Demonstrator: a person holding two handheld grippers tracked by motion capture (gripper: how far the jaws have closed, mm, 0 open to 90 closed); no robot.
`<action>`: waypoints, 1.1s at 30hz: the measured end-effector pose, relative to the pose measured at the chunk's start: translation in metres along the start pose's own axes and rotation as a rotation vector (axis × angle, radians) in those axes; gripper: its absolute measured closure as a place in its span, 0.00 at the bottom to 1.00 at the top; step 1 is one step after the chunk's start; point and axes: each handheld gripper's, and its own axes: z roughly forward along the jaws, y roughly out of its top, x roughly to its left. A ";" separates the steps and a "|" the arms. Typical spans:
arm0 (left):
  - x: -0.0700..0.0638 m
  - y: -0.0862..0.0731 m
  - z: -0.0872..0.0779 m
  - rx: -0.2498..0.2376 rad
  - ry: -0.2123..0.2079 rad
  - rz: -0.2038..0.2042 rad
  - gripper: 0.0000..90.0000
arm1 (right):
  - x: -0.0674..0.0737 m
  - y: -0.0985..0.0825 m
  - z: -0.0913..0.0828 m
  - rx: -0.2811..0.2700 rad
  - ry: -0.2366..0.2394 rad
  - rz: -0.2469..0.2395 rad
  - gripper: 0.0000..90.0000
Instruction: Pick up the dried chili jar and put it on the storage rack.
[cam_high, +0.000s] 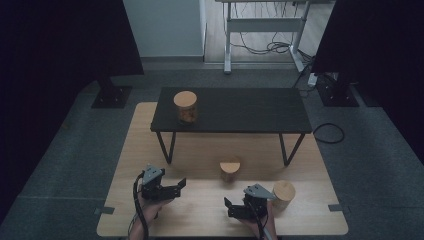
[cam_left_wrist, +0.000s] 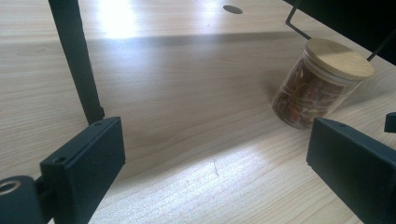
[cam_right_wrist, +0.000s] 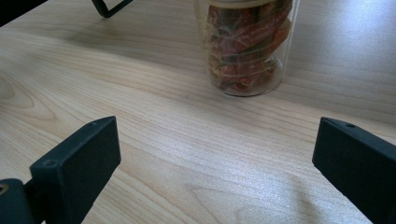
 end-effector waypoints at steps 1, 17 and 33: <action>0.000 0.000 0.000 -0.001 -0.001 0.000 0.04 | 0.000 0.000 0.000 0.000 0.000 0.001 0.01; -0.001 0.001 0.000 0.002 0.002 0.004 0.04 | -0.001 0.003 0.004 -0.001 -0.006 0.029 0.00; 0.002 0.001 0.000 0.006 0.002 -0.002 0.04 | -0.012 0.011 0.014 -0.002 0.030 0.024 0.02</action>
